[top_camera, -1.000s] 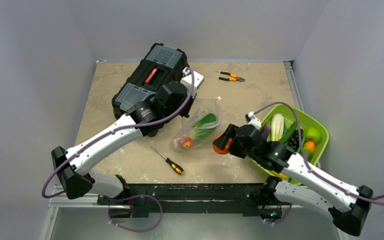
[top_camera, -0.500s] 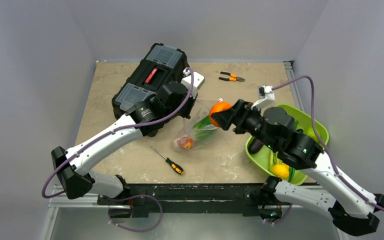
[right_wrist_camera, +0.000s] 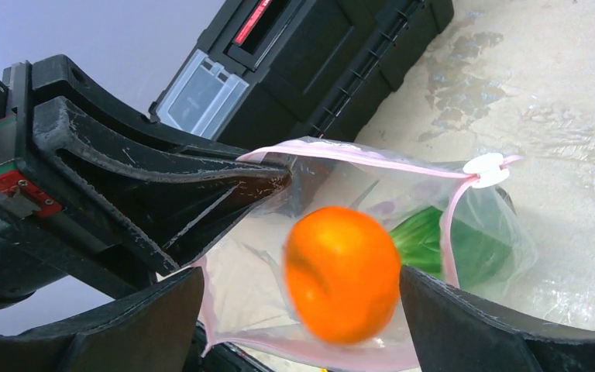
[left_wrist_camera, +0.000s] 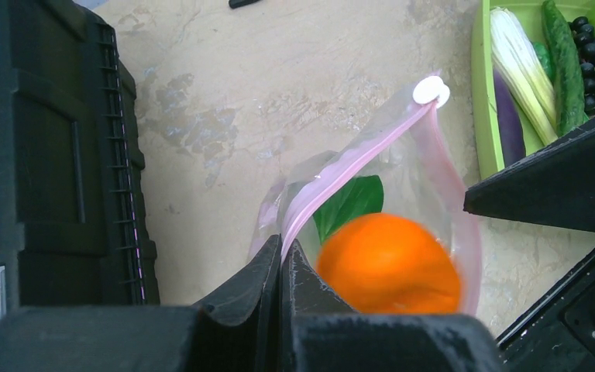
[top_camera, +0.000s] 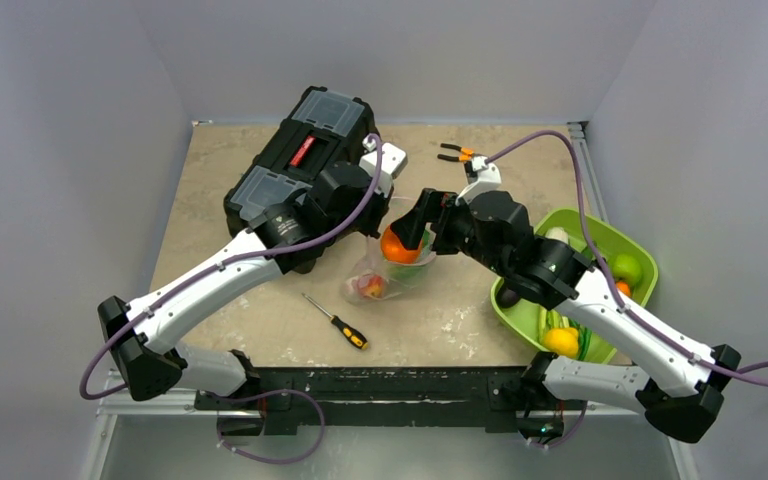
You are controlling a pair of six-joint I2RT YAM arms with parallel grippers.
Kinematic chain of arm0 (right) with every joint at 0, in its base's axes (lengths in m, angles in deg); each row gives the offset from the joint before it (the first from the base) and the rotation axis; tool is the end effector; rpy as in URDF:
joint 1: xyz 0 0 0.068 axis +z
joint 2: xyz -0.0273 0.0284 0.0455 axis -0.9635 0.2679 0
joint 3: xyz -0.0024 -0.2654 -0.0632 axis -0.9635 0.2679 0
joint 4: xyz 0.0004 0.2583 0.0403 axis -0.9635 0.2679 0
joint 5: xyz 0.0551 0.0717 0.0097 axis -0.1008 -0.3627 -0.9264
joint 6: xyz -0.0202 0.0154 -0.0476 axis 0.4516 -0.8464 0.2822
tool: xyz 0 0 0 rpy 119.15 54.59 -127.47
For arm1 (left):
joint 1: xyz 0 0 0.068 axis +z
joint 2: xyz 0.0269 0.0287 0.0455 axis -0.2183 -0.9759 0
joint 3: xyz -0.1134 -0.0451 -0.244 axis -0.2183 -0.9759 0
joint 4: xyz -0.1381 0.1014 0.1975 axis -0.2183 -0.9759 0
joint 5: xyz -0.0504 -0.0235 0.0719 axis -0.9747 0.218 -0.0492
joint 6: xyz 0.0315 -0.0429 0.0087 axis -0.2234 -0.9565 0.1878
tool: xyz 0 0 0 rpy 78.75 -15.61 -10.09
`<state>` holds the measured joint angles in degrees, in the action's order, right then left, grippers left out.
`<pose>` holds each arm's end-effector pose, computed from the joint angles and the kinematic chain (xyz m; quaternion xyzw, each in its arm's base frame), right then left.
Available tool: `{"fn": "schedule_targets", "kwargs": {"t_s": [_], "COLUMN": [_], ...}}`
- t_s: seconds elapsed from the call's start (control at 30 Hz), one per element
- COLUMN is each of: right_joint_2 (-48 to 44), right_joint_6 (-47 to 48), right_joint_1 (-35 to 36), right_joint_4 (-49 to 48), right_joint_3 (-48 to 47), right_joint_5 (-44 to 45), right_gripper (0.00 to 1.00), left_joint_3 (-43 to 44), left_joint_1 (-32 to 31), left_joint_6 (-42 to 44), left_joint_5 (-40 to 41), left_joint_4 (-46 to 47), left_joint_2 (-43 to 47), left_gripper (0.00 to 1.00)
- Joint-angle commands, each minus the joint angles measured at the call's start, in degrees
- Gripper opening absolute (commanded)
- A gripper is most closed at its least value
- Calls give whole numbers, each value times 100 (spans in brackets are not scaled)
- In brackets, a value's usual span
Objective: Place the food in the zip-top bag and seal the zipper
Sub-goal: Place the fake fruit in the zipper food storage bag.
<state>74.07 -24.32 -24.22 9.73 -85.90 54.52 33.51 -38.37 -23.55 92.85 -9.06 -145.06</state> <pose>0.1510 0.1690 0.3959 0.0002 0.8165 0.3424 0.4649 0.1956 -0.2280 0.3940 0.2362 0.8190 -0.1745 0.4930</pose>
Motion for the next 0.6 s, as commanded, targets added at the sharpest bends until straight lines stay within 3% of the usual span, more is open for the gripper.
{"fn": "schedule_targets", "kwargs": {"t_s": [0.0,0.33,0.47,0.57], "right_joint_2": [-35,-251,-587,-828], "right_joint_6": [144,326,192,-494], "right_joint_1": [21,19,12,12], "right_joint_4": [-276,401,1156,2035], "right_joint_3": [-128,-395,-258,-101], "right_joint_5": [14,699,1573,2573], "right_gripper": [99,99,98,97], "left_joint_3": [116,116,116,116], "left_joint_1": [54,104,106,106], "left_joint_6": [-89,-52,-55,-62], "left_joint_5": [-55,19,-3,-30], "left_joint_4": [213,213,214,215], "left_joint_2": [234,260,272,278], "left_gripper": [0,0,0,0]}}
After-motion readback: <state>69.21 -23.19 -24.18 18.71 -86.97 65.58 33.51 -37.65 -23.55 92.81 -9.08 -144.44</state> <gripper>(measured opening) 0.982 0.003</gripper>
